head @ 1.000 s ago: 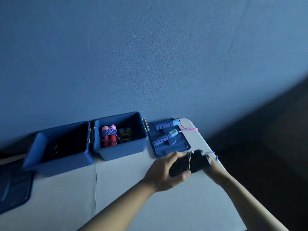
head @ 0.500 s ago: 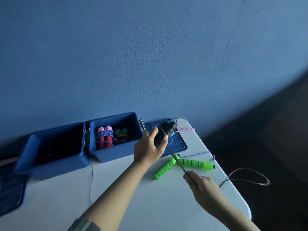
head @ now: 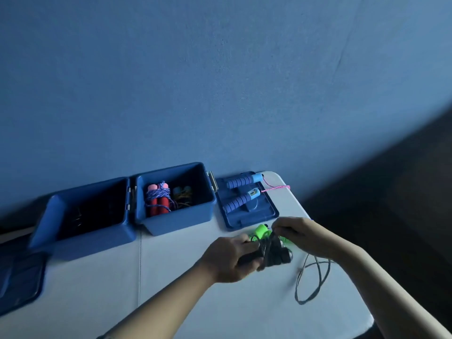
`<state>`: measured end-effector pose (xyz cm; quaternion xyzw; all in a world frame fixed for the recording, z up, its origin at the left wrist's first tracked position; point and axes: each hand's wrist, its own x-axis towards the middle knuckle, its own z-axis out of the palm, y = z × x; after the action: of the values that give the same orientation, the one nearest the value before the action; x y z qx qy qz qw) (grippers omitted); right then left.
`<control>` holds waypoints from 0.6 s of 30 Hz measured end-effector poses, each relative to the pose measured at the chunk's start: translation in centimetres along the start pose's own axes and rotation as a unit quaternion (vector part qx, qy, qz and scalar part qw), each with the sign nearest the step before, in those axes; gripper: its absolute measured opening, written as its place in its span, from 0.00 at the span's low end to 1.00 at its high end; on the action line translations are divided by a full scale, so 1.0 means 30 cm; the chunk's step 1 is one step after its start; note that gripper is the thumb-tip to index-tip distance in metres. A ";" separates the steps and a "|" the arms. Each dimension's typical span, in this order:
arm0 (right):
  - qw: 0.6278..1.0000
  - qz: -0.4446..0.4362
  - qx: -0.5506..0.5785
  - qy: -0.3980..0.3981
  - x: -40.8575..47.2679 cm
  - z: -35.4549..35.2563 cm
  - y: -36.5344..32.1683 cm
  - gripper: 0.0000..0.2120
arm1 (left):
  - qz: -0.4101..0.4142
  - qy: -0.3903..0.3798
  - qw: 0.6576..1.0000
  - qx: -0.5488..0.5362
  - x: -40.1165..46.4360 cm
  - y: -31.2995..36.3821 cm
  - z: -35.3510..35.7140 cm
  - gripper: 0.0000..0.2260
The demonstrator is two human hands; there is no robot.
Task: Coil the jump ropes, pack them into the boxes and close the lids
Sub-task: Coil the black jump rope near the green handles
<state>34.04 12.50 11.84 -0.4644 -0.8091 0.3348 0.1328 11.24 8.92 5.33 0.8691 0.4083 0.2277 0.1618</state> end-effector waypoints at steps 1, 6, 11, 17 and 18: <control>1.000 -0.011 0.013 -0.005 0.012 0.006 0.012 0.06 | 0.014 0.003 1.000 0.000 -0.010 -0.003 0.001 0.09; 0.989 0.036 0.139 0.021 0.054 0.039 0.022 0.04 | 0.011 0.047 0.998 -0.047 -0.030 0.024 -0.030 0.12; 0.962 0.078 0.242 0.099 0.071 0.094 0.007 0.12 | -0.115 0.090 0.973 -0.180 0.007 0.072 -0.069 0.22; 0.983 0.116 0.114 0.083 0.105 0.194 -0.034 0.16 | -0.136 0.236 0.934 -0.229 0.061 0.061 -0.097 0.21; 0.988 0.108 0.072 0.083 0.099 0.213 -0.044 0.14 | -0.141 0.255 0.931 -0.222 0.070 0.053 -0.105 0.20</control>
<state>28.22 11.88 7.69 -0.5648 -0.7141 0.3644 0.1956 11.76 9.88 9.28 0.6574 0.4929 0.5010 0.2718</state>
